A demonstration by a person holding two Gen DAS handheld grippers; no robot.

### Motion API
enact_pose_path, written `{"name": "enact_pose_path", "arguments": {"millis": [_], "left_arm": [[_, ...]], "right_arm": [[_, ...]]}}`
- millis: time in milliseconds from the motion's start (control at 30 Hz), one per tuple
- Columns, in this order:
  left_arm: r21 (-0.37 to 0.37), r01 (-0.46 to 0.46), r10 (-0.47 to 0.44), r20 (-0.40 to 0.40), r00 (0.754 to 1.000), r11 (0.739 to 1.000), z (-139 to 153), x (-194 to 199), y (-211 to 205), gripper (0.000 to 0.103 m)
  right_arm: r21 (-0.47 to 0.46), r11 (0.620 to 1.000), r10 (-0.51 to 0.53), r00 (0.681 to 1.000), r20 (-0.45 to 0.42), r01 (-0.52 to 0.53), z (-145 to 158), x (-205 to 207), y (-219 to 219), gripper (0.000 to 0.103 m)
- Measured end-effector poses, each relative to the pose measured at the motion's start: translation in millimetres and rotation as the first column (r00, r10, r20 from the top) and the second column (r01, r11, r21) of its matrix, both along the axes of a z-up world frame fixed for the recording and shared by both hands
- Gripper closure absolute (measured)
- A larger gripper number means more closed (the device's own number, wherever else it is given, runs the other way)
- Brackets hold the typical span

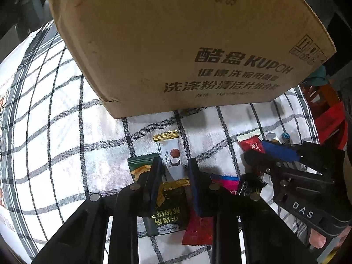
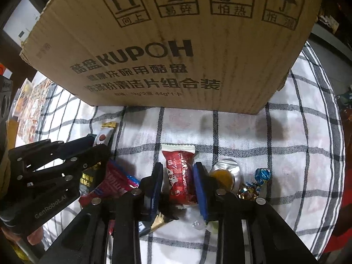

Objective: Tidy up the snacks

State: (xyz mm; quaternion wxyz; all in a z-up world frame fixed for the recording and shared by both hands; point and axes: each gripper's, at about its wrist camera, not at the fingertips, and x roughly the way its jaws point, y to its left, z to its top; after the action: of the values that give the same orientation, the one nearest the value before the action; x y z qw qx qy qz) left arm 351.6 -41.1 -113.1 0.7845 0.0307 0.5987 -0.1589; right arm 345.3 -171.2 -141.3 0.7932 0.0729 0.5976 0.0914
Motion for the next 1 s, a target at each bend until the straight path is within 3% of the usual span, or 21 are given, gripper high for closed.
{"name": "enact_pose_path", "arguments": {"millis": [500,1000], "left_arm": [[-0.014,0.011,-0.01,0.037,0.999,1.0,13,-13,5,0.08],[-0.057,0.047,-0.036,0.177,0.984,0.997,71,-46,14,0.08]], "right_arm": [[-0.007,1.0,-0.001,0.999,0.052,0.002,17,-13,-7,0.08],[0.041,0.999,0.02,0.981,0.195,-0.029,76,-41,-6,0.08]]}}
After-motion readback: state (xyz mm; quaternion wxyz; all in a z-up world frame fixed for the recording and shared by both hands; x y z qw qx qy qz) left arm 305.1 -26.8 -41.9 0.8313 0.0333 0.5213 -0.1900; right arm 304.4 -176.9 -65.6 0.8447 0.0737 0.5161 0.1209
